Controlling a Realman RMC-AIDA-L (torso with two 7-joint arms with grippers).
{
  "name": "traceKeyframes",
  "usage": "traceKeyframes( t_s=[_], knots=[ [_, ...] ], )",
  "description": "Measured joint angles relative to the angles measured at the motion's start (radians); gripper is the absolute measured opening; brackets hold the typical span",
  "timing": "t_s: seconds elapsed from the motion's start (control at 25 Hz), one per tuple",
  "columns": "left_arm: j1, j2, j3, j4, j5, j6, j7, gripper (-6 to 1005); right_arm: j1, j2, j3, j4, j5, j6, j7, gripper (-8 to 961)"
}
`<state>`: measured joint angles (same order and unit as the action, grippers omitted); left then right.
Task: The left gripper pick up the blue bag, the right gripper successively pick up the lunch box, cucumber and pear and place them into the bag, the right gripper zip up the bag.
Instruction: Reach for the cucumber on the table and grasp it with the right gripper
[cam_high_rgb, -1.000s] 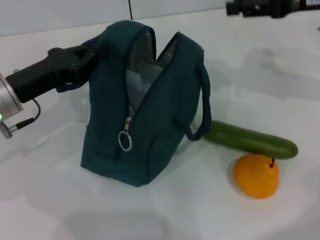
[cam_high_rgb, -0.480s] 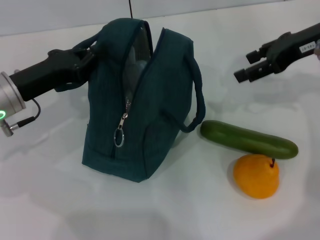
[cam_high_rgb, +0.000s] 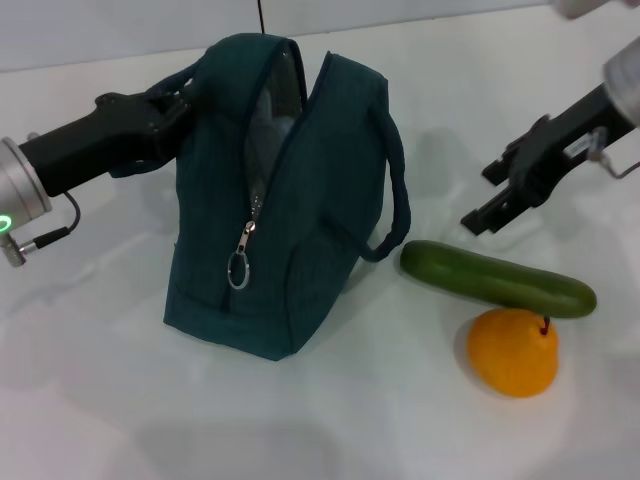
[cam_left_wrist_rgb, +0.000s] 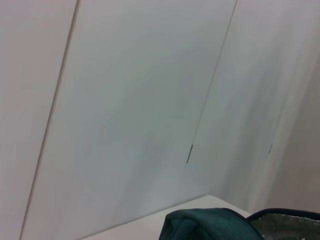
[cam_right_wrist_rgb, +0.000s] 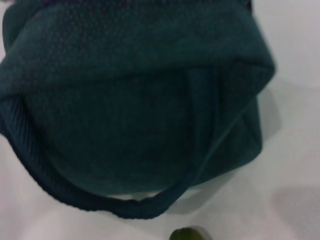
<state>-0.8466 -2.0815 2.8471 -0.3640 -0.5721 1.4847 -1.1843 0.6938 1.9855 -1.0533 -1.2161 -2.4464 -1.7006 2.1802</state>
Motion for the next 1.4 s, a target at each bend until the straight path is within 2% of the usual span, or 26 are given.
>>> traceKeyframes(
  t_s=[0.08,0.16,0.52,1.4],
  knots=[
    [-0.002,0.0,0.0,-0.001,0.0,0.0,0.0,53,0.012,0.016,-0.024,-0.003,-0.024,-0.002,0.0,821],
    [-0.002,0.001,0.0,-0.002,0.0,-0.001,0.0,53,0.022,0.022,-0.054,-0.004,-0.032,-0.005,0.003,821],
    [-0.002,0.002,0.0,-0.003,-0.005,-0.009,0.009,53,0.05,0.026,-0.166,0.008,-0.042,0.006,0.027,818],
    [0.003,-0.003,-0.002,0.007,-0.016,-0.021,0.028,53,0.035,0.036,-0.346,0.101,-0.07,0.145,0.102,813]
  ],
)
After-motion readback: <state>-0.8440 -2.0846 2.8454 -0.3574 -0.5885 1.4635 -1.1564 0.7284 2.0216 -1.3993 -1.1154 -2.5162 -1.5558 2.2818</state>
